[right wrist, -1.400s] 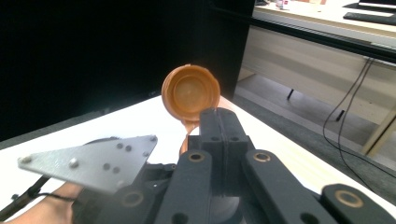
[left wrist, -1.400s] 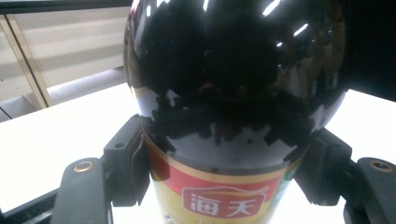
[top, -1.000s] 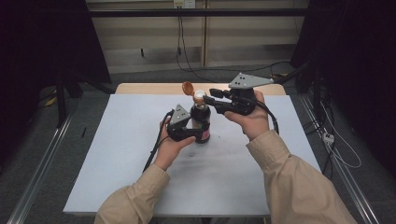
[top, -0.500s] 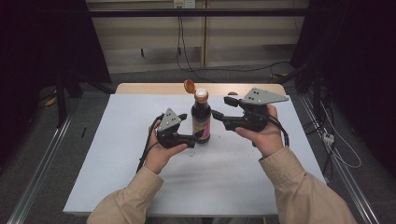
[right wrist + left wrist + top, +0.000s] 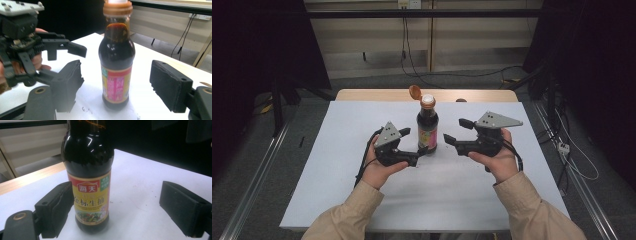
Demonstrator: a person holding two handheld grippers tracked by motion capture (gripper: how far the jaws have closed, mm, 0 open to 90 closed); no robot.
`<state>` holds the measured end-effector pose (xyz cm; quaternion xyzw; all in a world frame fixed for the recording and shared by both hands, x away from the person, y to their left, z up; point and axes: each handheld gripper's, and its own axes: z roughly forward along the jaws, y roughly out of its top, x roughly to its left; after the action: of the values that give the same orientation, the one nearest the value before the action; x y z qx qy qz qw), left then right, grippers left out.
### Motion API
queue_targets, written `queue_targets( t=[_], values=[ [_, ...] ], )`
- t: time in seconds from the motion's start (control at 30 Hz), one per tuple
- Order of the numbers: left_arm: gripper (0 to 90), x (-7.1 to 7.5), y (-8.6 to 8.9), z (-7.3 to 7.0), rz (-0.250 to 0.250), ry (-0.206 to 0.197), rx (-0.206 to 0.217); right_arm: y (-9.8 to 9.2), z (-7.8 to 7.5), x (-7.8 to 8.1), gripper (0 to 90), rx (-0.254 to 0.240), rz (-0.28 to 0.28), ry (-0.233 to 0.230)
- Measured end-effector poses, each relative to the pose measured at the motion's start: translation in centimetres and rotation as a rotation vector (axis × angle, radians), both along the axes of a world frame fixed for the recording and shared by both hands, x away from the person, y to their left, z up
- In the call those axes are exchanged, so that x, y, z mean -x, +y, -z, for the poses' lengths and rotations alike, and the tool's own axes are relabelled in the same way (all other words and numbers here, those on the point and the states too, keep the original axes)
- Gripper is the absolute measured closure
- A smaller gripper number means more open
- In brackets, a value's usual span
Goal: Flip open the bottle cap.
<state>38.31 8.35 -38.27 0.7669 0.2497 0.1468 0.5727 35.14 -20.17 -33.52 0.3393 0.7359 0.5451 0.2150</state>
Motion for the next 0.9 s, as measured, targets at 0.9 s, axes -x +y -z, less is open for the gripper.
queue_targets(
  t=[0.9],
  values=[
    [9.0,1.8,5.4,0.9,0.013,0.017,0.011,-2.9,4.3,2.5,20.8,0.007,0.045,0.024]
  ],
)
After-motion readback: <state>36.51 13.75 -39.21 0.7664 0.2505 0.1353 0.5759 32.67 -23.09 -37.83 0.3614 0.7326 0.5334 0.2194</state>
